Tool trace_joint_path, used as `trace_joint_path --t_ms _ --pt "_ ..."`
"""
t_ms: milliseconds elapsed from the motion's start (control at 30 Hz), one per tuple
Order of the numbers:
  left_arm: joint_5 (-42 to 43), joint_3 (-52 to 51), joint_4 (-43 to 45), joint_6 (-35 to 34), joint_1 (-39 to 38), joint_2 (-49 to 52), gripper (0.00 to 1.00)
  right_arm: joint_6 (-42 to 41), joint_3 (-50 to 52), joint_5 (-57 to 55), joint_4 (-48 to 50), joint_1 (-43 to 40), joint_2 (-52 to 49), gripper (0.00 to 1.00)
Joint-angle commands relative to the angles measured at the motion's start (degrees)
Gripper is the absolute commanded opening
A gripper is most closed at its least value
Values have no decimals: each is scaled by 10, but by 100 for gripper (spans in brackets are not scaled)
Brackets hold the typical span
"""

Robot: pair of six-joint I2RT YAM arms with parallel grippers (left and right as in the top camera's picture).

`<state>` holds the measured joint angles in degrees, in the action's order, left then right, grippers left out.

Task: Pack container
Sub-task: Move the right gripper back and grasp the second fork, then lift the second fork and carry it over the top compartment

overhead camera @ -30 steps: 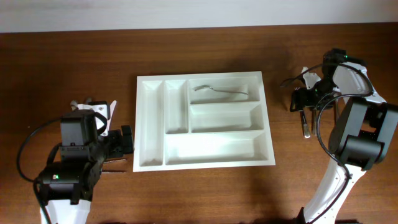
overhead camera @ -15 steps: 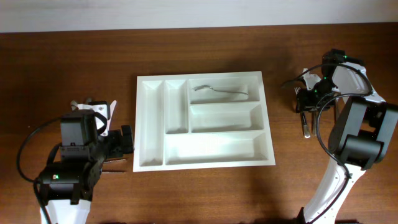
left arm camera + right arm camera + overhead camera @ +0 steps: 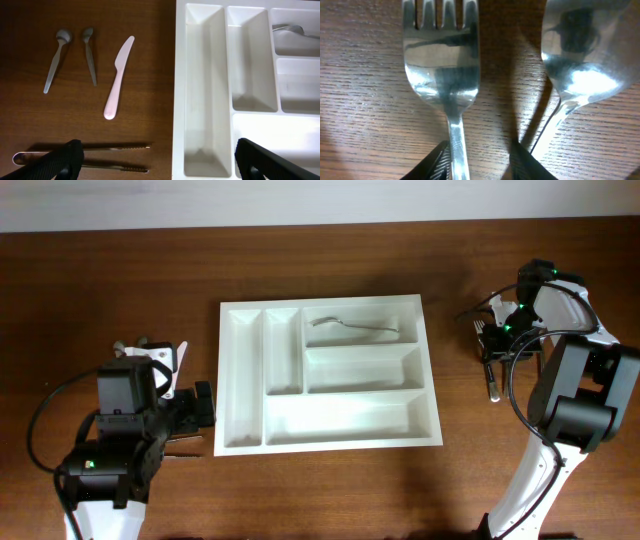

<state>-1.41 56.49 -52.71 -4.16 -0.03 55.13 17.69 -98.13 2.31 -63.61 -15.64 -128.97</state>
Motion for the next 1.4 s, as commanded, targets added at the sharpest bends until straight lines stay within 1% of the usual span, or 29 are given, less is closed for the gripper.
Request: trace_joint_path --t_ms 0,333,433,600,767,833,933,1000,1100,1200,1267,1367 --pt "6 12 2 -6 -3 -1 99 -6 17 -9 0 10 -18 35" --pt "6 12 2 -6 -3 -1 99 -4 54 -9 17 46 -18 24" --pt "6 12 2 -5 -3 -1 99 -4 54 -9 17 48 -18 18" --pt "6 12 2 -5 -3 -1 99 -4 54 -9 17 48 -18 14" --pt "6 12 3 -5 -3 -1 99 -4 54 -9 17 48 -18 8" --pt "6 12 5 -5 -3 -1 99 -4 53 -9 18 48 -18 4" --pt "6 12 8 -5 -3 -1 99 -5 44 -6 12 48 -18 4" --pt "6 12 10 -5 -3 -1 99 -7 17 3 -6 48 -16 4" --pt "6 12 13 -5 -3 -1 99 -7 -51 11 -41 54 3 4" --pt "6 12 14 -5 -3 -1 99 -6 -154 11 -85 76 26 4" --pt "6 12 13 -5 -3 -1 99 15 -233 11 -120 103 33 4" --pt "6 12 13 -5 -3 -1 99 54 -320 11 -157 149 34 4"
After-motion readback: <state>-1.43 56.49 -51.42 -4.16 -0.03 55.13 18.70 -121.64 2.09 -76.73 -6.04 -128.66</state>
